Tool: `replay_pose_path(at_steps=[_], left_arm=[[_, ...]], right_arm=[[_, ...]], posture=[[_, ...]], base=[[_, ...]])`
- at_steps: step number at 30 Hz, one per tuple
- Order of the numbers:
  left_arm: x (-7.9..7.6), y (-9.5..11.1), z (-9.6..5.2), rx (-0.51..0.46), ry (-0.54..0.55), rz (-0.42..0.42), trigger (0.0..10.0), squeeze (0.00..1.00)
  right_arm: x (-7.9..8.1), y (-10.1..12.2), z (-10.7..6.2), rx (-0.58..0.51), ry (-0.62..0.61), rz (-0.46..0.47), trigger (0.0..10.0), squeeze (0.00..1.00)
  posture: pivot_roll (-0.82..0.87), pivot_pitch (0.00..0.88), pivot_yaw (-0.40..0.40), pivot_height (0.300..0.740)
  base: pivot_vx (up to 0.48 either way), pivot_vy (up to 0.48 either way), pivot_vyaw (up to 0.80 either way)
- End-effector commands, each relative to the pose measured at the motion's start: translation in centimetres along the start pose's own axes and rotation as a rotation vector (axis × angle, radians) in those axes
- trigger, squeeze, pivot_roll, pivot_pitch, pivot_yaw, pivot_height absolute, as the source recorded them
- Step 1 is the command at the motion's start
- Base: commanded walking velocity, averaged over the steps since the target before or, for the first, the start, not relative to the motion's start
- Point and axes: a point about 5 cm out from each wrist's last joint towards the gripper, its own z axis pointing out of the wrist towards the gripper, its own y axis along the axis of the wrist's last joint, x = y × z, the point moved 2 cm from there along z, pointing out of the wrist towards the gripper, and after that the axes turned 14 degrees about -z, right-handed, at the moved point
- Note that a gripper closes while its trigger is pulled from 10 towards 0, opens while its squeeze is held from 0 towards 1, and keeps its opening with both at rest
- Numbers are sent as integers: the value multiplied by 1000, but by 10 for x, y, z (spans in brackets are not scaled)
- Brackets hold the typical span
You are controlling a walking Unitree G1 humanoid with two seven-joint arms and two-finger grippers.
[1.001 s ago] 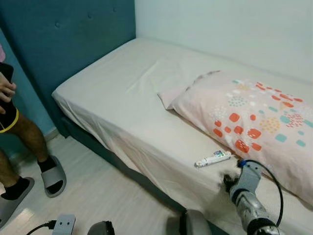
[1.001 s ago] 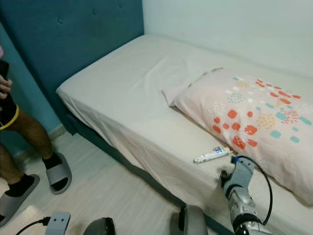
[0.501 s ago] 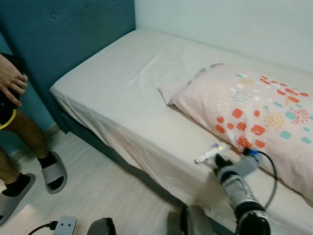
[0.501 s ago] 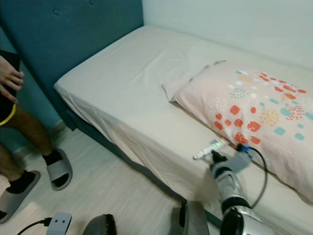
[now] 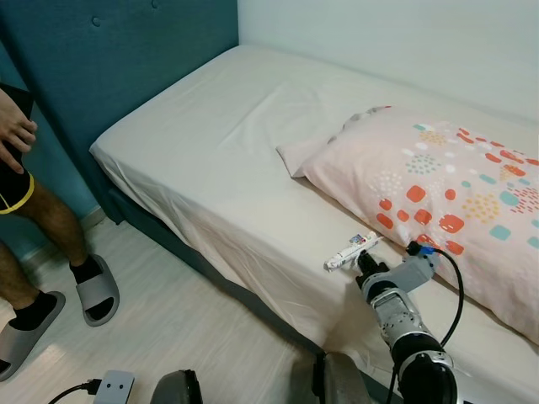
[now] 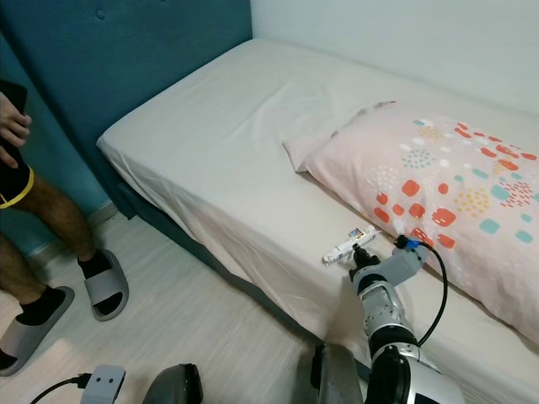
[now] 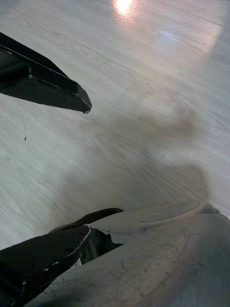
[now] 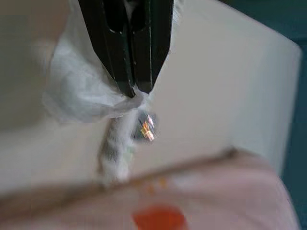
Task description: Clean up the room
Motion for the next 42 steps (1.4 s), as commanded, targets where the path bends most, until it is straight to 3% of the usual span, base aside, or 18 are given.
replay_pose_path(at_steps=[1,7,8,9,10,16,17,18,20,21,32,42], left_arm=[[7,-8,-3,32,8,20,10000,0],[6,-8,-3,33,-1,30,10000,0],[6,-8,-3,33,-3,35,10000,0],[6,-8,-3,33,-3,35,10000,0],[6,-8,-3,34,-5,39,10000,0],[6,-10,-3,36,-2,44,10000,0],[7,-10,-4,37,-2,45,10000,0],[7,-11,-4,38,-1,46,10000,0],[7,-11,-4,39,-1,47,10000,0],[8,-11,-4,41,-2,48,10000,0],[9,-13,-5,47,-12,63,10000,0],[10,-15,-6,50,-18,76,10000,0]], right_arm=[[1,4,1,-24,9,40,0,0],[9,9,4,-40,26,46,0,0],[13,8,5,-27,36,40,5843,0],[13,8,5,-27,36,40,5843,0],[17,2,6,6,39,15,10000,0],[27,-20,5,118,44,-84,10000,0],[27,-23,4,127,39,-106,10000,384],[26,-25,3,136,28,-126,10000,537],[24,-26,3,142,20,-139,10000,537],[20,-28,2,161,-10,-175,10000,1000],[1,-25,-1,166,-127,-228,10000,1000],[7,-23,1,154,-134,-176,10000,1000]], posture=[[89,195,-24,541],[91,196,-20,541],[91,196,-20,541],[91,196,-20,541],[94,195,-19,541],[105,197,-25,541],[105,197,-25,541],[104,198,-24,541],[104,198,-24,541],[104,198,-24,541],[101,213,-14,541],[107,223,-13,541]], base=[[0,0,0],[0,0,0],[0,0,0],[0,0,0],[0,0,0],[0,0,0],[0,0,0],[0,0,0],[0,0,0],[0,0,0],[0,0,0],[0,0,0]])
